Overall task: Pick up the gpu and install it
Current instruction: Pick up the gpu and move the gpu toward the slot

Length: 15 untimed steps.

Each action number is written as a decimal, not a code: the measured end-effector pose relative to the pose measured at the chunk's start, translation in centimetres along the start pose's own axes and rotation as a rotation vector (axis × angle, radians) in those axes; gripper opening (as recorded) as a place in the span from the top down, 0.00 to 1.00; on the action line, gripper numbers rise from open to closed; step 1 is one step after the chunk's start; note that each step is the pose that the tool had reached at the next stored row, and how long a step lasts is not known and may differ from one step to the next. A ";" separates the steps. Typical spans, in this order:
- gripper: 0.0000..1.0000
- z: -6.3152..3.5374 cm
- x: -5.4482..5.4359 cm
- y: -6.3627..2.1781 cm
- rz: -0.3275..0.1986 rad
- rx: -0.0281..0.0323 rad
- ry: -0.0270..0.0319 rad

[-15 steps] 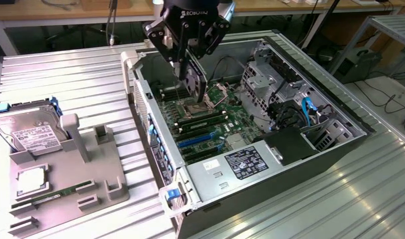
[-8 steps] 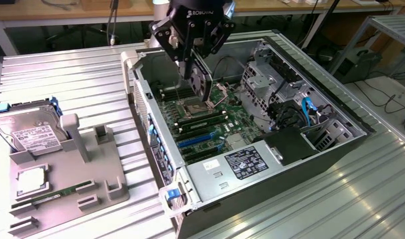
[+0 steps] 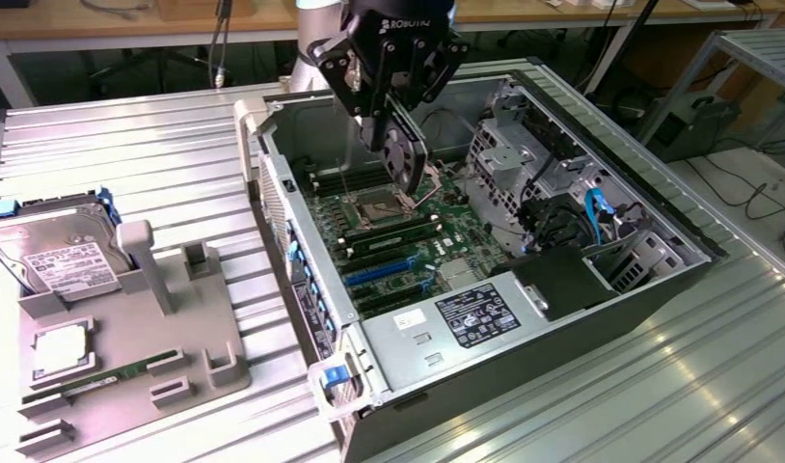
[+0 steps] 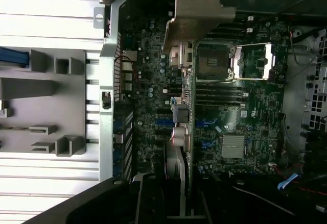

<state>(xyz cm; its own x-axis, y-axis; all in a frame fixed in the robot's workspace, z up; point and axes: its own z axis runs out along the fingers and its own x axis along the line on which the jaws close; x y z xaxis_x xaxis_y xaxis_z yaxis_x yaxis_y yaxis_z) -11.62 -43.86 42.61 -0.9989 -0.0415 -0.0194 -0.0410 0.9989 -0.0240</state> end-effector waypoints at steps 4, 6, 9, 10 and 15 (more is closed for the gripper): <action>0.72 0.02 -0.8 -0.03 0.000 0.0003 0.0000; 0.72 0.02 -1.2 -0.05 0.000 0.0009 0.0001; 0.72 0.04 -2.0 -0.08 0.000 0.0016 0.0001; 0.72 0.04 -2.2 -0.09 0.000 0.0020 0.0001; 0.72 0.07 -3.2 -0.13 0.000 0.0029 0.0002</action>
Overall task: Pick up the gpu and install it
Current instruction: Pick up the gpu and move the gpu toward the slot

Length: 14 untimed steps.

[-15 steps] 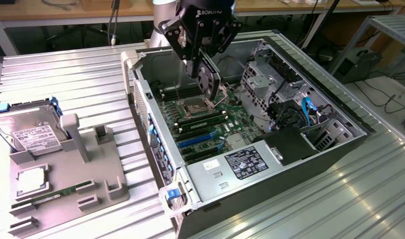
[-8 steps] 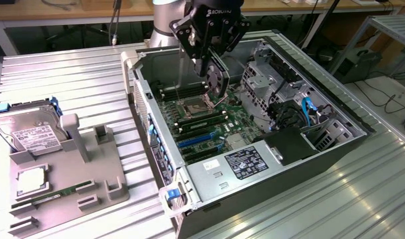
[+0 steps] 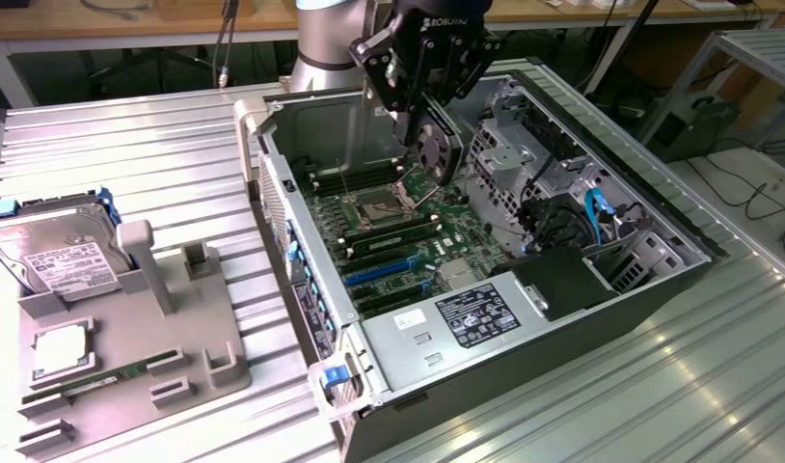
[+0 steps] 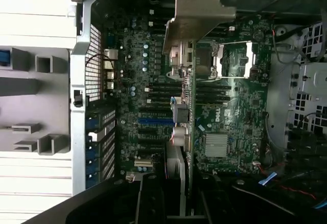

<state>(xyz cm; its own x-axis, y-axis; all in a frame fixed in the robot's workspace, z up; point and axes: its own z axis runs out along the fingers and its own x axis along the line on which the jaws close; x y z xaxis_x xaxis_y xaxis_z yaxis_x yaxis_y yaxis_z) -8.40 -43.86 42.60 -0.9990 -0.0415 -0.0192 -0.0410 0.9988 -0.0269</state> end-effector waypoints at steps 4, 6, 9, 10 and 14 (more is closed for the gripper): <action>0.72 0.02 -0.8 -0.04 0.000 0.0007 0.0000; 0.72 0.03 -1.4 -0.06 0.000 0.0008 0.0000; 0.72 0.06 -2.6 -0.11 0.000 0.0012 0.0000; 0.72 0.06 -2.9 -0.12 0.000 0.0013 0.0000; 0.72 0.08 -3.9 -0.16 0.000 0.0028 0.0001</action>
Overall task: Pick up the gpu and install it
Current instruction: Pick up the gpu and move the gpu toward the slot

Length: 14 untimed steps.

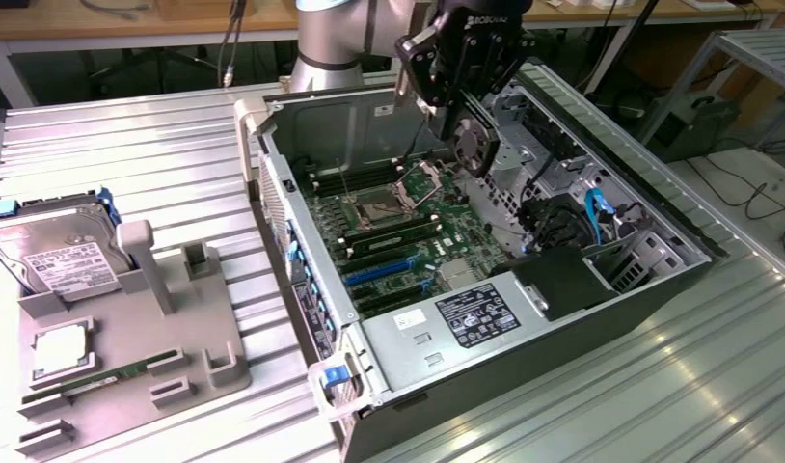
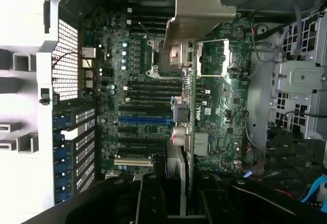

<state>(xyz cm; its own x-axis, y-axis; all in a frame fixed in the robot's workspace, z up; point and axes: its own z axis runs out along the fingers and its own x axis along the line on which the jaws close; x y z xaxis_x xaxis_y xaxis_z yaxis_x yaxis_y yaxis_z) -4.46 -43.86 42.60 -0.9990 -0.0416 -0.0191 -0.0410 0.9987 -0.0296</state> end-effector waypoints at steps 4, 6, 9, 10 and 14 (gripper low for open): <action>0.72 0.02 -1.0 -0.04 0.000 0.0015 0.0000; 0.72 0.03 -1.4 -0.06 0.000 0.0015 0.0000; 0.72 0.03 -1.6 -0.07 0.000 0.0016 0.0000; 0.72 0.03 -1.6 -0.06 0.000 0.0015 0.0000; 0.72 0.04 -1.6 -0.06 0.000 0.0015 0.0000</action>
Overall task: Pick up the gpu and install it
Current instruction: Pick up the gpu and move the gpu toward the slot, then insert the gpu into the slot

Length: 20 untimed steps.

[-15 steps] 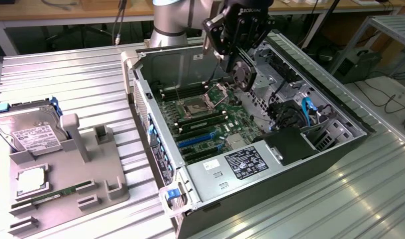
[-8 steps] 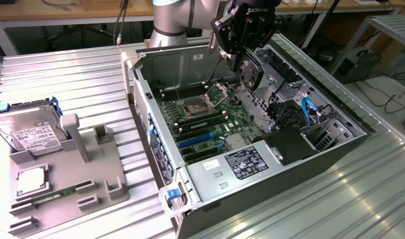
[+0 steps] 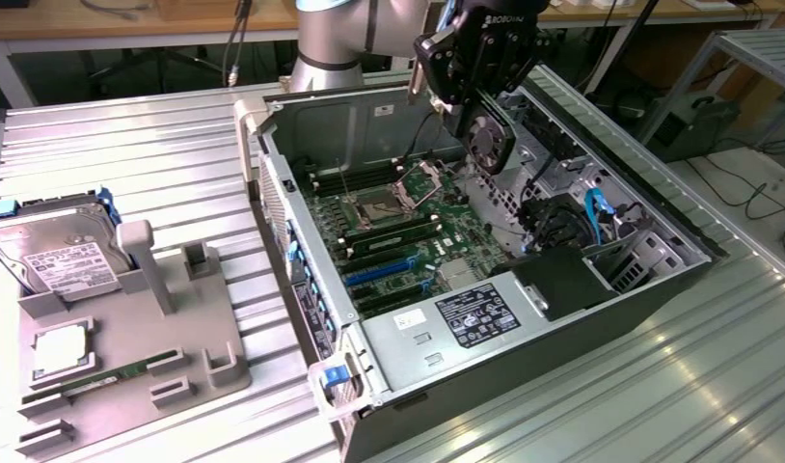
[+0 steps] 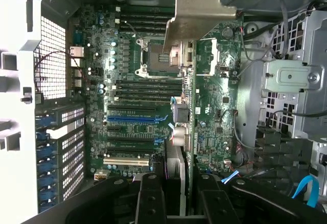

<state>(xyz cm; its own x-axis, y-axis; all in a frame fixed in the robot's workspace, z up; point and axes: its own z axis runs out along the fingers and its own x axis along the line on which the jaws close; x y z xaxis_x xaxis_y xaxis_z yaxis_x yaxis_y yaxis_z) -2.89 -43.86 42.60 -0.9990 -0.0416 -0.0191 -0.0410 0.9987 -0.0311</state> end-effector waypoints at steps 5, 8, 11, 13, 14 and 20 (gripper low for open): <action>0.72 0.00 0.0 0.00 0.000 0.0000 0.0000; 0.72 0.00 0.0 0.00 0.000 0.0000 0.0000; 0.72 -0.01 0.0 0.00 -0.043 -0.0007 -0.0013; 0.72 0.00 0.0 0.00 -0.084 -0.0016 -0.0026; 0.72 0.00 0.0 0.00 -0.101 -0.0019 -0.0031; 0.72 0.00 0.0 0.00 -0.200 -0.0038 -0.0062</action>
<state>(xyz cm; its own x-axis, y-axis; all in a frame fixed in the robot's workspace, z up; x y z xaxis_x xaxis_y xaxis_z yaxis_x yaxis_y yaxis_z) -2.89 -43.86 42.60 -0.9709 -0.2389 -0.0191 -0.2382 0.9707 -0.0312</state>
